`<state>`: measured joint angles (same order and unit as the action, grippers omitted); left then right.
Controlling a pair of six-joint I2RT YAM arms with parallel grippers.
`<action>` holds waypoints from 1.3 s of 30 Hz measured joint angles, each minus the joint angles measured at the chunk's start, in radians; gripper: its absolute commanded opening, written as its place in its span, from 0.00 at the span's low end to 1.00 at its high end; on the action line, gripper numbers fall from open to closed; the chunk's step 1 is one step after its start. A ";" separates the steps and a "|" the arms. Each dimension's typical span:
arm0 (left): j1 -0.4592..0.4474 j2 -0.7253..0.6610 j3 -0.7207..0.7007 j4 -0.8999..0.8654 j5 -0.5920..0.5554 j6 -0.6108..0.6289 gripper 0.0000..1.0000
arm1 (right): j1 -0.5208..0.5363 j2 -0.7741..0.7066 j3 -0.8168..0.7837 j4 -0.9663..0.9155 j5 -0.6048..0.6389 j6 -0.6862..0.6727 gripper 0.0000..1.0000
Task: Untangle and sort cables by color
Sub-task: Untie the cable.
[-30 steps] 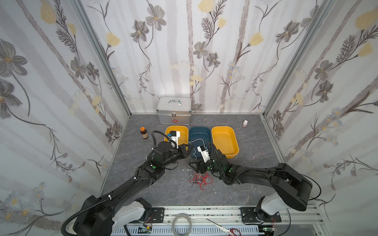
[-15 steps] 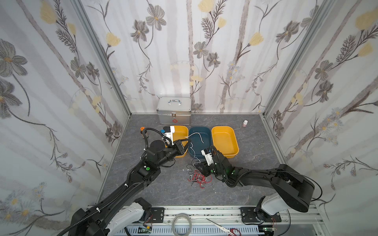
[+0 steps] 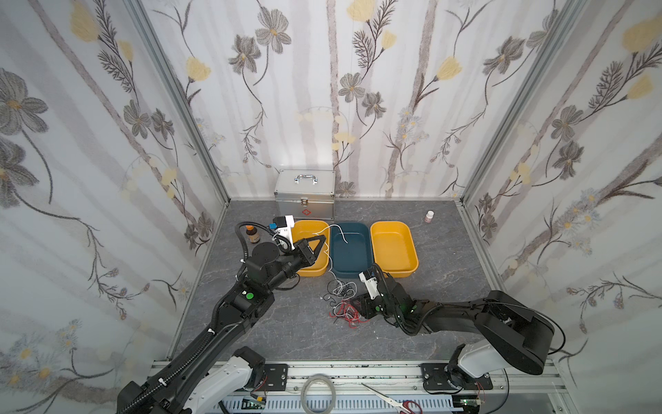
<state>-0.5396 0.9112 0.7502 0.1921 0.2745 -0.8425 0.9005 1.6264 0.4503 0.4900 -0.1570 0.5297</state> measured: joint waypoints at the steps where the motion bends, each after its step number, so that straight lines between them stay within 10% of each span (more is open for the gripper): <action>1: 0.000 0.000 0.000 -0.002 0.005 0.000 0.00 | 0.002 -0.025 0.000 -0.007 -0.008 -0.004 0.54; 15: -0.031 0.023 0.020 -0.016 0.089 0.013 0.00 | -0.003 -0.094 0.236 -0.019 -0.058 -0.127 0.68; 39: -0.034 -0.050 0.207 -0.182 0.014 0.111 0.00 | -0.096 0.158 0.193 0.019 -0.153 -0.077 0.48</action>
<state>-0.5732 0.8608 0.9573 0.0105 0.2886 -0.7319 0.8047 1.7840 0.6430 0.5091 -0.3103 0.4522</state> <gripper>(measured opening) 0.054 0.494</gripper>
